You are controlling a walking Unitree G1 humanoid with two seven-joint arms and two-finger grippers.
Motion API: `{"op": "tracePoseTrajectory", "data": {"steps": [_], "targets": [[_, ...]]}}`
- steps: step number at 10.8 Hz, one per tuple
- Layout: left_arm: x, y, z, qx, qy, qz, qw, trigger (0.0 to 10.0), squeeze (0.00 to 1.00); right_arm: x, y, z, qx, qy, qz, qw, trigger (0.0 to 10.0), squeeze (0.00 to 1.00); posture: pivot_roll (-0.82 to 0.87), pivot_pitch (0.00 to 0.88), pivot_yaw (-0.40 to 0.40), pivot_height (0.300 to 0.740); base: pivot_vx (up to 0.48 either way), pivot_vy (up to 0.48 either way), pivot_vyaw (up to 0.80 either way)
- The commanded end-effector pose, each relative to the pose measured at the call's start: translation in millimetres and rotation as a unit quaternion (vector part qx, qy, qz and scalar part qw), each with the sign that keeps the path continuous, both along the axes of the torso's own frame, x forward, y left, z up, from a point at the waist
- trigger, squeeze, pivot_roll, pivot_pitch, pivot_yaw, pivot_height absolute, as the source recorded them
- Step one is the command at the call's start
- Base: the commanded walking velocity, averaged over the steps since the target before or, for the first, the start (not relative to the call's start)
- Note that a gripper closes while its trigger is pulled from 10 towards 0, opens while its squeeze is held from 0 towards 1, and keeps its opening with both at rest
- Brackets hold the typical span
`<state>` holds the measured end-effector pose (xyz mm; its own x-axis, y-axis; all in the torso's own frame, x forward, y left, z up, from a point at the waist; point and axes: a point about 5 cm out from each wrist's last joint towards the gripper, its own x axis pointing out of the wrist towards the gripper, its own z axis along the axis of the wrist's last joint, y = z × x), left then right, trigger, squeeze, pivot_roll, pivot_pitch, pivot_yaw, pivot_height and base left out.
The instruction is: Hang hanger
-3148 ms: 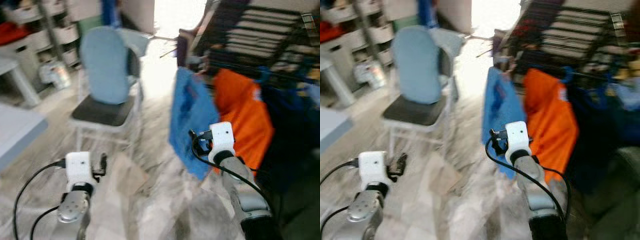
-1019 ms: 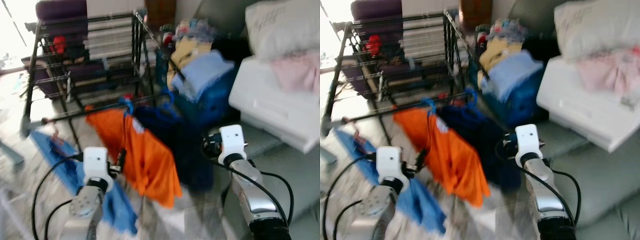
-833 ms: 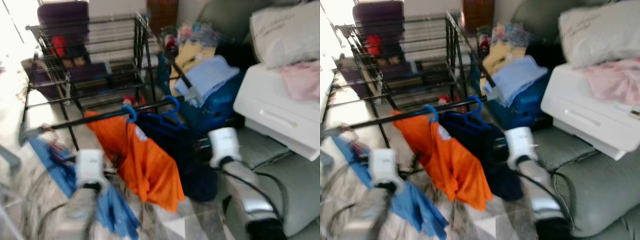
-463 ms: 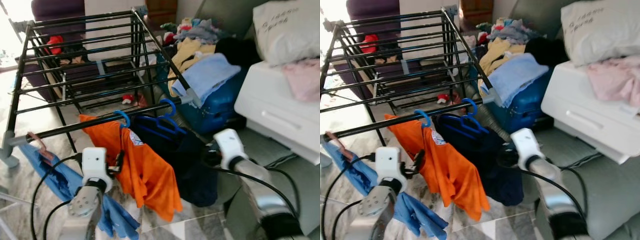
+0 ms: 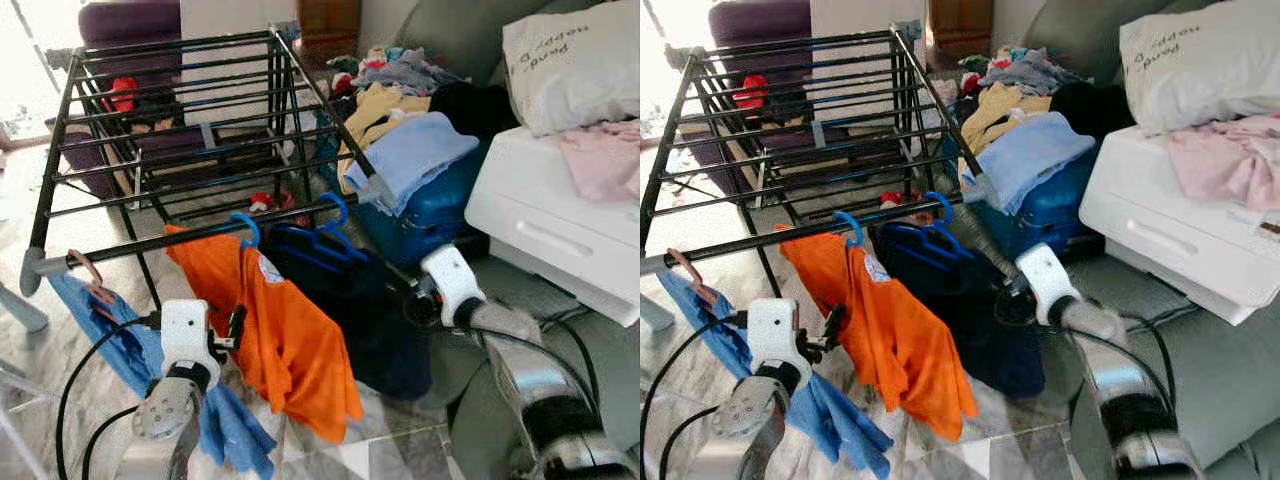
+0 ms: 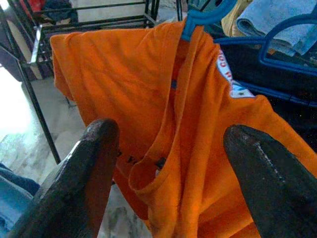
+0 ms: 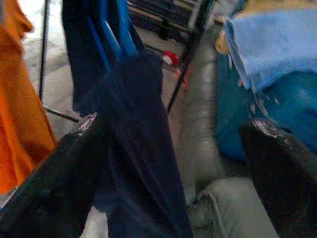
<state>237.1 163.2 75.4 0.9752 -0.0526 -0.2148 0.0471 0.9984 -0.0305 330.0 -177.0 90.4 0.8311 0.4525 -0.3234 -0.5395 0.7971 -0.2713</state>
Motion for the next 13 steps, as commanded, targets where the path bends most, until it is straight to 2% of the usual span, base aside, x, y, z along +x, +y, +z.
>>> {"op": "tracePoseTrajectory", "data": {"steps": [1, 3, 7, 9, 10, 12, 13], "targets": [[-0.6, 3.6, 4.9, 0.002, -0.005, 0.001, 1.0, 10.0, 0.0, 6.6, 3.9, 7.1, 0.002, -0.012, 0.021, 1.0, 10.0, 0.0, 0.0, 0.0, 0.04, 0.74, 0.0, 0.0, 0.0], [-4.6, 8.0, 6.7, 0.012, -0.004, 0.0, 1.0, 10.0, 0.0, 15.9, 9.5, 10.2, -0.004, -0.013, 0.041, 0.999, 10.0, 0.0, 0.02, 0.007, 0.051, 0.74, 0.0, 0.0, 0.0], [-6.2, 8.3, 7.3, 0.017, 0.005, -0.003, 1.0, 10.0, 0.0, 12.6, 16.8, -1.5, 0.002, 0.003, 0.063, 0.998, 10.0, 0.0, 0.02, 0.018, 0.062, 0.74, 0.0, 0.0, 0.0], [-7.2, 10.1, 8.3, 0.02, 0.008, -0.006, 1.0, 10.0, 0.0, 17.6, 20.9, -3.1, -0.002, 0.013, 0.06, 0.998, 10.0, 0.0, 0.03, 0.025, 0.069, 0.74, 0.0, 0.0, 0.0], [-8.7, 14.0, 10.0, 0.024, 0.009, -0.004, 1.0, 10.0, 0.0, 27.7, 29.5, 1.6, -0.011, 0.011, 0.04, 0.999, 10.0, 0.0, 0.07, 0.034, 0.068, 0.74, 0.0, 0.0, 0.0], [-14.1, 18.6, 10.8, 0.03, 0.014, 0.0, 0.999, 10.0, 0.0, 34.1, 44.4, 3.7, -0.018, 0.017, 0.035, 0.999, 10.0, 0.0, 0.09, 0.037, 0.068, 0.74, 0.0, 0.0, 0.0], [-14.9, 18.2, 10.9, 0.031, 0.015, -0.001, 0.999, 10.0, 0.0, 34.1, 50.3, 2.0, -0.025, 0.023, 0.043, 0.999, 9.7, 0.0, 0.09, 0.038, 0.067, 0.74, 0.0, 0.0, 0.0]]}}
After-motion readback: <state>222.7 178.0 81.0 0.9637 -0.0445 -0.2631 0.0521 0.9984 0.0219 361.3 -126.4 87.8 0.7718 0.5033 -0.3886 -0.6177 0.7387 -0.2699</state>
